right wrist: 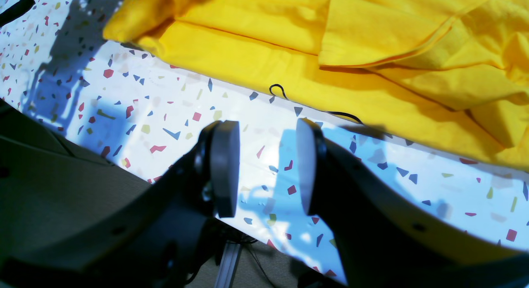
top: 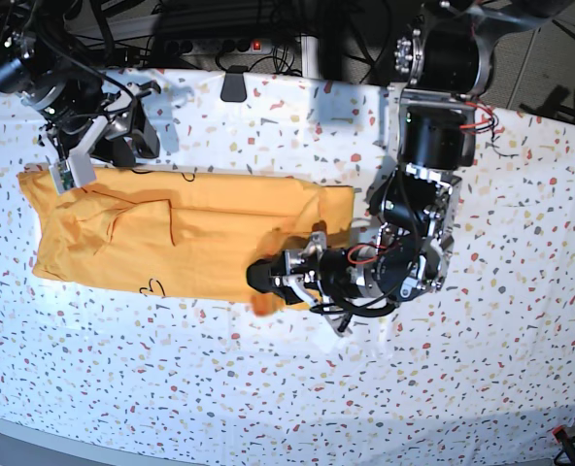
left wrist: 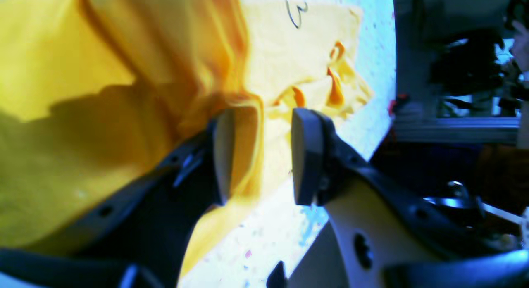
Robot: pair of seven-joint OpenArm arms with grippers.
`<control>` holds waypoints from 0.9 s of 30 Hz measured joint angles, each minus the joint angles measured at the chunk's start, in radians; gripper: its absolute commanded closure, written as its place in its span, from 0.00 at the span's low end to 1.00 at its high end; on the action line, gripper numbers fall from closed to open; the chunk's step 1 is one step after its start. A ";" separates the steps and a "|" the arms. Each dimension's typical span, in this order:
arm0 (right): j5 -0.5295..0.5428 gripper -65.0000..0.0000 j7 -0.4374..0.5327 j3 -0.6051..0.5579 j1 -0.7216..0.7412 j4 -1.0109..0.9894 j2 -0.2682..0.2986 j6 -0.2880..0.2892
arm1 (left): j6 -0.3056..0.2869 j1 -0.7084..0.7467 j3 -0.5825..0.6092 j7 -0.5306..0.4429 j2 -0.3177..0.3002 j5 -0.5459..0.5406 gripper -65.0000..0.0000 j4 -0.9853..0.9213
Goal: Fold the T-shirt properly
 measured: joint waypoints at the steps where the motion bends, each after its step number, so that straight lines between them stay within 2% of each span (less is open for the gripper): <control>1: 0.000 0.65 0.000 0.000 0.000 0.000 0.000 0.000 | -0.001 0.000 0.000 0.005 0.000 -0.018 0.64 0.000; 5: 0.000 0.65 0.003 0.000 0.000 0.000 0.000 0.000 | -0.049 0.000 0.000 0.011 0.000 -0.078 0.64 0.000; 8: 0.000 0.65 0.003 0.000 0.000 0.000 0.000 0.000 | -0.068 -0.001 0.000 0.012 0.000 -0.068 0.64 0.000; 10: 0.000 0.65 0.003 0.000 0.000 0.000 0.000 0.000 | -0.100 -0.002 0.000 0.012 0.000 -0.007 0.64 0.000; 13: -0.013 0.65 0.014 0.000 0.003 0.000 0.000 0.000 | -0.098 -0.002 0.000 0.017 0.000 0.136 0.64 0.000; 17: -0.205 0.64 0.024 0.001 0.077 0.000 -0.001 0.000 | -0.101 -0.002 0.000 -0.011 0.000 0.302 0.64 0.000; 21: -0.309 0.64 -0.065 0.015 0.208 0.000 -0.005 0.000 | -0.101 -0.003 0.000 -0.003 0.000 0.324 0.64 0.000; 23: -0.305 0.64 -0.066 0.039 0.267 -0.006 0.003 -0.001 | -0.101 -0.002 0.000 0.012 0.001 0.325 0.64 0.000; 24: -0.307 0.64 -0.036 0.053 0.286 -0.022 0.014 -0.001 | -0.101 -0.002 0.000 0.013 0.000 0.325 0.64 0.000; 25: -0.304 0.61 0.000 0.069 0.302 -0.048 0.026 -0.001 | -0.101 -0.002 0.000 0.012 0.000 0.325 0.64 0.000; 27: -0.307 0.44 0.042 0.090 0.315 -0.118 0.055 0.001 | -0.102 -0.002 0.000 0.011 0.000 0.325 0.64 0.000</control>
